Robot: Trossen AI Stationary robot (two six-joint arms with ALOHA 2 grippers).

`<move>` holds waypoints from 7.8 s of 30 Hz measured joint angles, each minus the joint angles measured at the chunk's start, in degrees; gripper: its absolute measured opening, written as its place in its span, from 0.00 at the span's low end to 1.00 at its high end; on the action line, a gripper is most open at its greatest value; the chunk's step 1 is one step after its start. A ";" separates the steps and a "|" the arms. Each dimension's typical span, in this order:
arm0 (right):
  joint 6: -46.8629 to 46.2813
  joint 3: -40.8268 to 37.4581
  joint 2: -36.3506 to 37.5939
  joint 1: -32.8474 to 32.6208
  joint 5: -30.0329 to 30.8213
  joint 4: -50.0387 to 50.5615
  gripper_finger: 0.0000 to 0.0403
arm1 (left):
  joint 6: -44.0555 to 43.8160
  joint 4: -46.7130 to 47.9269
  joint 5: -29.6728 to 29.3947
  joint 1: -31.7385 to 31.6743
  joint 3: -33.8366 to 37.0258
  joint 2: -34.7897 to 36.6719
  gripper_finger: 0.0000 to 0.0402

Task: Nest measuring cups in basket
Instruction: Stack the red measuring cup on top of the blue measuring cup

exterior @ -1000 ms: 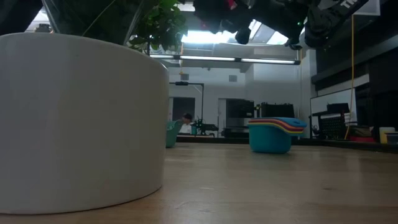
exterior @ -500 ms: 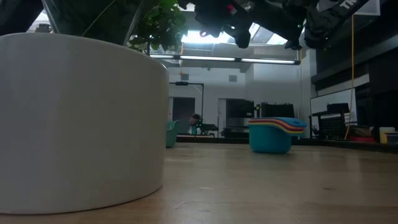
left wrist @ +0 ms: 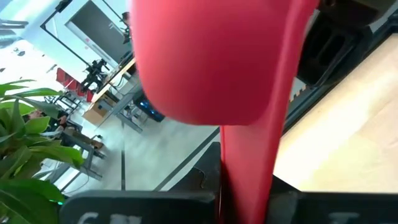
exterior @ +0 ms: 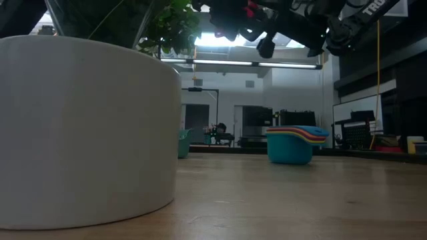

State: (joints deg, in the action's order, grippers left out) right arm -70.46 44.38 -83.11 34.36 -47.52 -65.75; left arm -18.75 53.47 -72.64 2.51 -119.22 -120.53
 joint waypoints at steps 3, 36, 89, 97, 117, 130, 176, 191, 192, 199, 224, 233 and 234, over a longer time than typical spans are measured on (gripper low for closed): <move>-0.06 0.00 0.00 1.46 -1.49 0.44 0.13 | 0.05 -0.02 0.23 -0.18 0.00 0.00 0.00; 9.53 -0.87 0.39 15.00 -30.16 3.54 0.13 | -10.48 9.95 23.98 -0.42 -0.04 2.10 0.00; 24.00 8.48 2.91 20.58 -30.40 10.94 0.13 | -26.49 -1.10 69.76 8.74 0.01 2.53 0.00; 22.97 10.23 6.74 21.02 -34.84 11.55 0.13 | -20.69 -11.55 80.05 5.66 0.04 -5.24 0.00; 23.18 8.86 14.63 25.97 -36.74 11.61 0.13 | -18.22 -13.71 82.61 5.17 -0.07 -7.48 0.00; 24.34 8.74 14.91 26.18 -36.47 11.68 0.13 | -8.46 11.40 68.25 6.96 -0.02 7.64 0.00; 48.60 8.70 15.23 20.78 -33.10 42.85 0.13 | -43.03 -113.02 62.21 5.46 53.90 -2.62 0.00; 77.10 8.70 15.28 13.60 -8.04 78.01 0.13 | -48.71 -107.05 59.77 3.14 54.21 -4.02 0.00; 78.42 8.70 15.28 13.07 -5.83 79.93 0.13 | -48.72 -106.38 59.76 3.08 54.21 -4.02 0.00; 82.89 8.70 15.28 8.14 10.66 90.31 0.13 | -48.75 -105.19 59.82 3.12 54.21 -4.02 0.00; 73.55 -6.64 15.26 -11.41 21.58 74.43 0.13 | -48.67 -105.13 59.64 3.12 54.21 -4.02 0.00; 73.51 -7.19 15.26 -12.07 28.41 72.57 0.13 | -48.48 -105.11 58.44 2.73 54.21 -4.00 0.00; 73.51 -7.19 15.24 -12.07 28.43 72.60 0.13 | -48.35 -105.12 58.57 2.74 54.21 -4.01 0.00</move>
State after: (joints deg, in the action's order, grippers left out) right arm 3.05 37.19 -67.87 22.28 -19.09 6.85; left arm -67.10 -51.64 -14.07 5.26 -65.01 -124.54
